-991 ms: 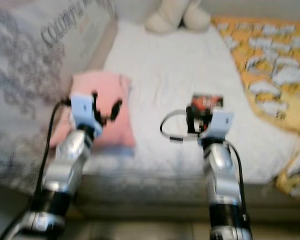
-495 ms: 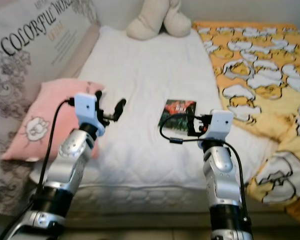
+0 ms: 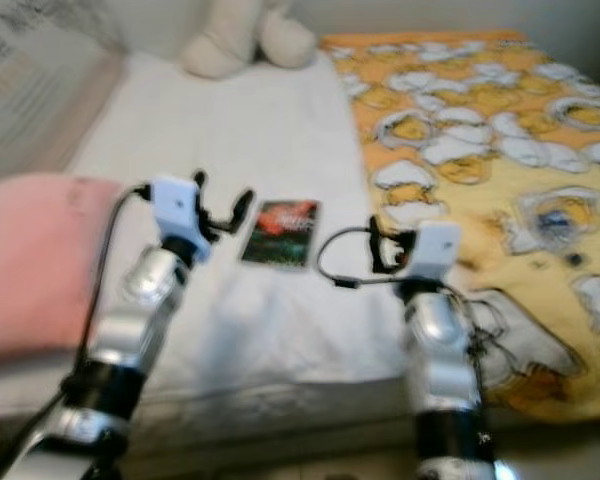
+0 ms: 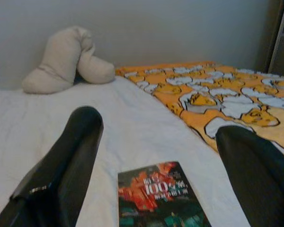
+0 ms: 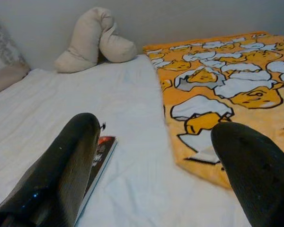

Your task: Clean up the room

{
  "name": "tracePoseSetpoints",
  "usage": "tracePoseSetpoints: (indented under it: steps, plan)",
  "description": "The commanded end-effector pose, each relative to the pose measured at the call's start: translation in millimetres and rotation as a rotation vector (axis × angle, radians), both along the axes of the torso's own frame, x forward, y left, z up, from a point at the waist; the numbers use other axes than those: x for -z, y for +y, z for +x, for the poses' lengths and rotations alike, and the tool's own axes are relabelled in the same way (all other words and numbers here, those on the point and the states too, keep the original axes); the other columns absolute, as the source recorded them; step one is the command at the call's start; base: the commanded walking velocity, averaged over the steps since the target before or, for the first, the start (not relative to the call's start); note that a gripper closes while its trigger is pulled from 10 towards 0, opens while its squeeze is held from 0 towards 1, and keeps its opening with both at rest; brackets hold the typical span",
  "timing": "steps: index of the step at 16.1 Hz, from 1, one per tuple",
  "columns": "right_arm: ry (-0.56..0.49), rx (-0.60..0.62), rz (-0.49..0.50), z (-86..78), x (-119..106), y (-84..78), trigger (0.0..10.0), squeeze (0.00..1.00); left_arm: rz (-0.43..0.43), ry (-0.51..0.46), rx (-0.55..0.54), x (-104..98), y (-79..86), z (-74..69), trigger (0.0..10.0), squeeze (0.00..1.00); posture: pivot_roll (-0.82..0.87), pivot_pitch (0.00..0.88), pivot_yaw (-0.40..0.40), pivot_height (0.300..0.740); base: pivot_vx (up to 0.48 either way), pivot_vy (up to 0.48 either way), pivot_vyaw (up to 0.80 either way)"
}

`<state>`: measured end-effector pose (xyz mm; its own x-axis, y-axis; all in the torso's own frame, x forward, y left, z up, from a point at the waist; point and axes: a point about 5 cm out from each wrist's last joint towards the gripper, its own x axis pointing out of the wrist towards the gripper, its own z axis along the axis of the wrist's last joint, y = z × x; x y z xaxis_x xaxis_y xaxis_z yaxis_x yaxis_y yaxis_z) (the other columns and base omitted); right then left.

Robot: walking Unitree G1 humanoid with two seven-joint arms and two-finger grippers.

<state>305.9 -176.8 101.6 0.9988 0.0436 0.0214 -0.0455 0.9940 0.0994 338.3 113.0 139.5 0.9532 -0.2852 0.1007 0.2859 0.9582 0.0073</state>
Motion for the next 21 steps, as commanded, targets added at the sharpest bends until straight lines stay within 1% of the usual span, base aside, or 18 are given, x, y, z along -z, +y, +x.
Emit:
tracePoseSetpoints:
  steps: [1, 3, 6, 9, 11, 12, 13, 15, 17, 20, 21]
  plan:
    - [0.003, -0.005, -0.004, -1.9, 1, 2.2, 10.0, 0.00, 0.008, 0.008, -0.002, 2, 1.9, -0.6, 10.0, 0.00, -0.14, 0.000, 0.062, 0.740, 0.000, 0.000, -0.59]
    - [0.007, 0.002, -0.007, -3.4, 3, 0.6, 10.0, 0.00, 0.014, 0.007, 0.005, 1, -0.6, 1.8, 10.0, 0.00, -0.14, 0.000, 0.064, 0.740, 0.000, 0.000, -0.30]
    - [0.008, -0.004, -0.009, -4.4, 3, 2.2, 10.0, 0.00, -0.016, 0.016, 0.004, -1, -2.4, 5.2, 10.0, 0.00, -0.15, 0.000, 0.066, 0.740, 0.437, 0.000, 0.00]
    - [0.022, 0.002, -0.018, -5.2, 5, 1.8, 10.0, 0.00, -0.011, 0.007, 0.030, -2, -8.9, 4.6, 10.0, 0.00, -0.16, 0.000, 0.069, 0.740, 0.442, 0.000, 0.00]
    - [0.024, 0.003, -0.013, -5.5, 5, 1.4, 10.0, 0.00, -0.015, 0.007, 0.031, -2, -9.2, 5.8, 10.0, 0.00, -0.16, 0.000, 0.072, 0.740, 0.446, 0.000, -0.62]
    - [0.026, 0.004, -0.015, -5.8, 6, 1.0, 10.0, 0.00, -0.069, 0.023, 0.004, -4, -5.9, 8.0, 10.0, 0.00, -0.16, 0.000, 0.073, 0.740, 0.435, 0.000, -0.59]
    - [0.018, 0.006, -0.007, -6.3, 5, 0.8, 10.0, 0.00, -0.054, 0.029, -0.023, -4, -2.6, 10.1, 10.0, 0.00, -0.16, 0.000, 0.073, 0.740, 0.386, 0.285, -0.58]
    - [0.024, 0.002, -0.011, -7.2, 6, 1.6, 10.0, 0.00, -0.088, 0.062, -0.076, -1, 4.7, 14.1, 10.0, 0.00, -0.16, 0.000, 0.073, 0.740, 0.120, 0.000, 0.00]
    - [0.022, 0.002, -0.013, -8.7, 6, 1.2, 10.0, 0.00, -0.087, 0.094, -0.098, 1, 9.9, 19.8, 10.0, 0.00, -0.16, 0.000, 0.069, 0.740, 0.000, 0.000, 0.00]
    - [0.030, 0.000, -0.020, -17.3, 7, -1.6, 10.0, 0.00, -0.101, 0.235, -0.164, 8, 28.7, 42.4, 10.0, 0.00, -0.18, 0.006, 0.037, 0.740, 0.000, 0.000, 0.00]
    - [0.032, -0.006, -0.025, -22.9, 5, -3.0, 10.0, 0.00, -0.117, 0.247, -0.186, 7, 32.3, 45.8, 10.0, 0.00, -0.19, 0.035, 0.022, 0.740, 0.000, 0.000, 0.00]
